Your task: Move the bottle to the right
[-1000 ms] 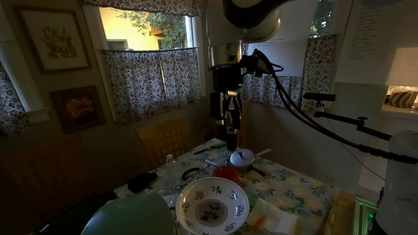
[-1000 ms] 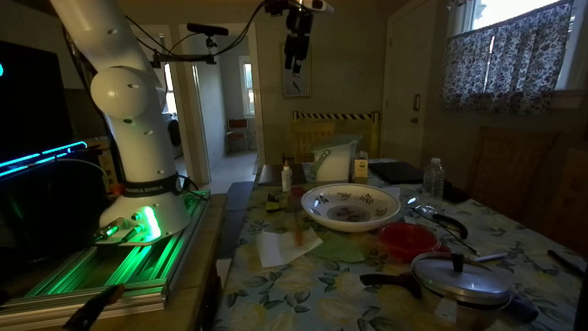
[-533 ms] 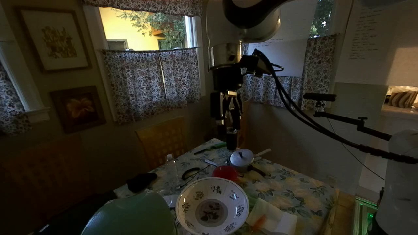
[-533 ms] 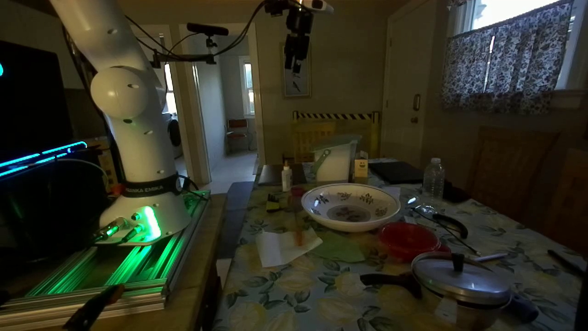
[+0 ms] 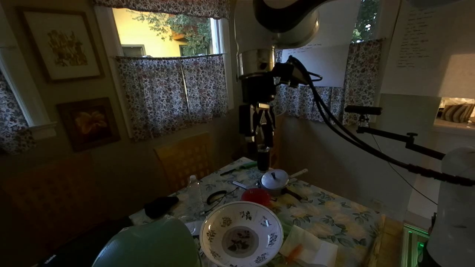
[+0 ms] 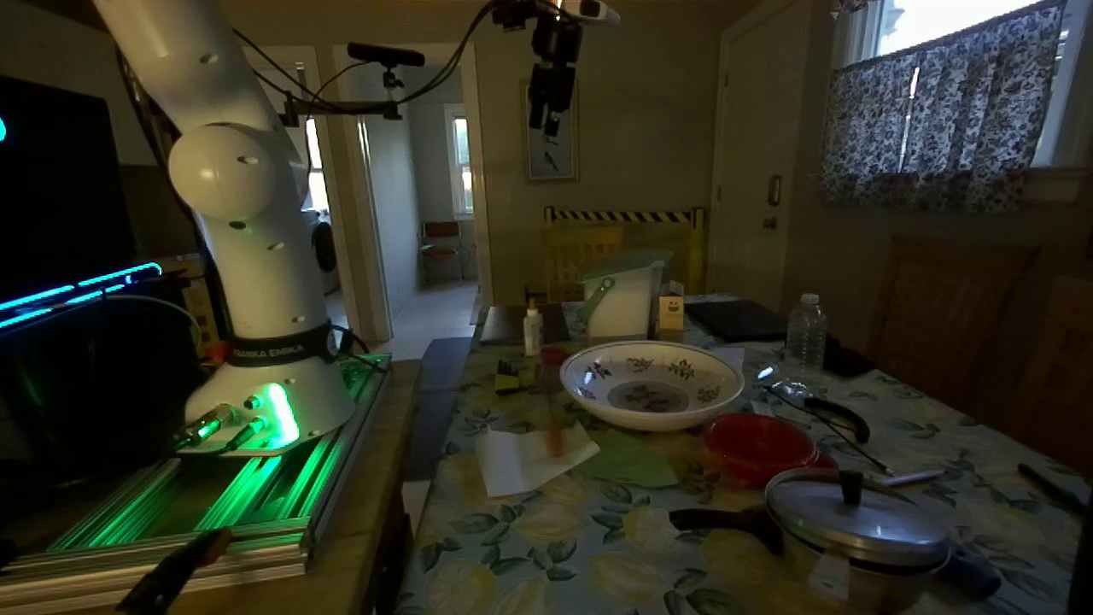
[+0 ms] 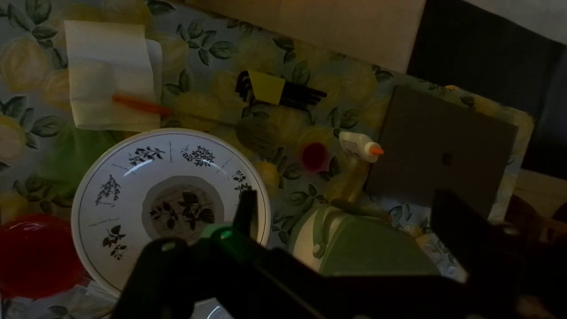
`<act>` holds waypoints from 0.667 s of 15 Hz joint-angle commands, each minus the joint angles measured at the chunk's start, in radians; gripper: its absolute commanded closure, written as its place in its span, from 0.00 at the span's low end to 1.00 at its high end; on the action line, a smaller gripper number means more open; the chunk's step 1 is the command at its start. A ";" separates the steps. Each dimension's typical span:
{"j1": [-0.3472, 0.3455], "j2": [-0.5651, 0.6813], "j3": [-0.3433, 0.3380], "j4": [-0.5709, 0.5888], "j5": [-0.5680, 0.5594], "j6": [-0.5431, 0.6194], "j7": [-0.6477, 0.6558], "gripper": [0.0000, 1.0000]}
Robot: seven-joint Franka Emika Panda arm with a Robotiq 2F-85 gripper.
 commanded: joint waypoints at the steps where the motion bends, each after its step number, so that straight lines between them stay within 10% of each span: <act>1: -0.015 0.001 0.013 0.003 0.003 -0.004 -0.002 0.00; 10: -0.032 0.041 0.009 0.004 -0.011 0.071 0.000 0.00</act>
